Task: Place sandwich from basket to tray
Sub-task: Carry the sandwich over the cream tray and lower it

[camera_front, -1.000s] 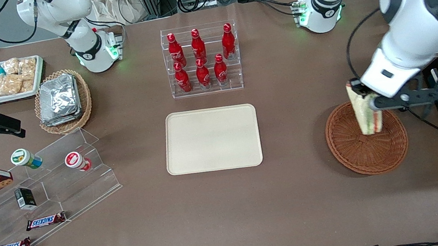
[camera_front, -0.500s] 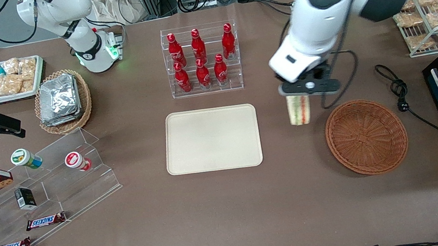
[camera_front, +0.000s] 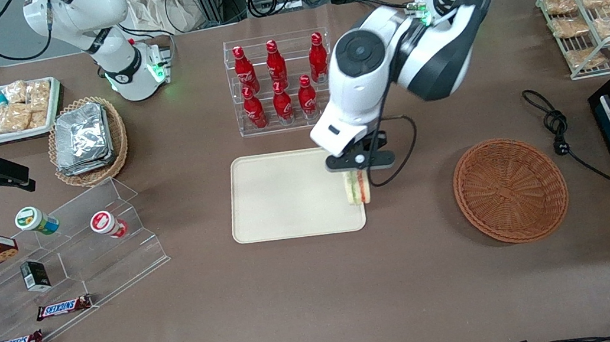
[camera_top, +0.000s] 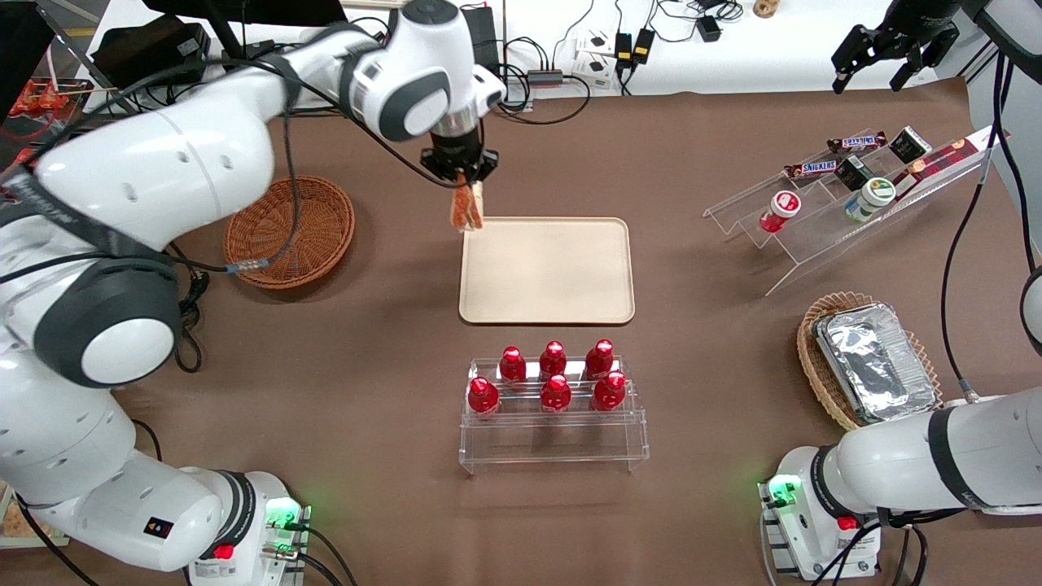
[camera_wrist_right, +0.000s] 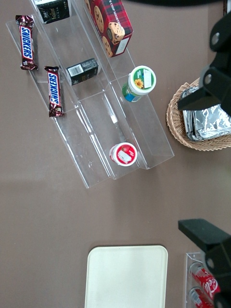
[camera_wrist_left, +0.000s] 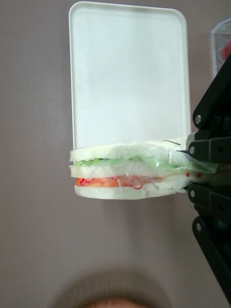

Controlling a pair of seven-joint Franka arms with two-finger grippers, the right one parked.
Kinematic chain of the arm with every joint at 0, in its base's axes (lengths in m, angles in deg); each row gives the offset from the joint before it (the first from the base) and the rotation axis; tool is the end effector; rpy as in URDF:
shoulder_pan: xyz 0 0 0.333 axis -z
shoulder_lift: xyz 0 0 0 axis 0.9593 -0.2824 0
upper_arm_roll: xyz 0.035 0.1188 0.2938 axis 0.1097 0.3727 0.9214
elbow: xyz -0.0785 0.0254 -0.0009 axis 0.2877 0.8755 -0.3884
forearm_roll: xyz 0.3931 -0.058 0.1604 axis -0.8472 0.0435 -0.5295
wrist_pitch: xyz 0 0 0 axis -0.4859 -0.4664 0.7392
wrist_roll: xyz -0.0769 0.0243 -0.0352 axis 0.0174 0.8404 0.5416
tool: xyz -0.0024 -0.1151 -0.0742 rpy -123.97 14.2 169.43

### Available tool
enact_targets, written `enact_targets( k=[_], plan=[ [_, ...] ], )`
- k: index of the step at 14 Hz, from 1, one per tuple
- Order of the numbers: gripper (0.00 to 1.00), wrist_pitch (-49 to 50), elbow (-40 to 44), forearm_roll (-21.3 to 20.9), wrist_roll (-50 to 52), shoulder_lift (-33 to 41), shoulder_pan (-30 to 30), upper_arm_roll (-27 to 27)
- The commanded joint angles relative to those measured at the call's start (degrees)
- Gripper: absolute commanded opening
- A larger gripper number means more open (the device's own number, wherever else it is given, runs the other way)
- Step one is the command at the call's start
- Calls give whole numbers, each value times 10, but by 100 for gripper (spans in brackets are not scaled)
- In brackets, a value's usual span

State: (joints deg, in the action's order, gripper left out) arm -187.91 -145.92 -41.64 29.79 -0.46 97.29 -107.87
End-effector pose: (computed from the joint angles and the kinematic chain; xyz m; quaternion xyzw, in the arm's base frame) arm 0.5404 -0.4564 0.3765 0.9995 -0.0315 0.0072 0.0061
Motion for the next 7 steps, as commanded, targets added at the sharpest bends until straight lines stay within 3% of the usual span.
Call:
enact_targets(
  k=[1,4,7],
  plan=[
    [0,-39,-1,-45,72,-49,32,3],
    [0,-79,-21,-108,98,-84,36,3],
    [0,-122,-46,-117,94,-100,35,4]
  ],
)
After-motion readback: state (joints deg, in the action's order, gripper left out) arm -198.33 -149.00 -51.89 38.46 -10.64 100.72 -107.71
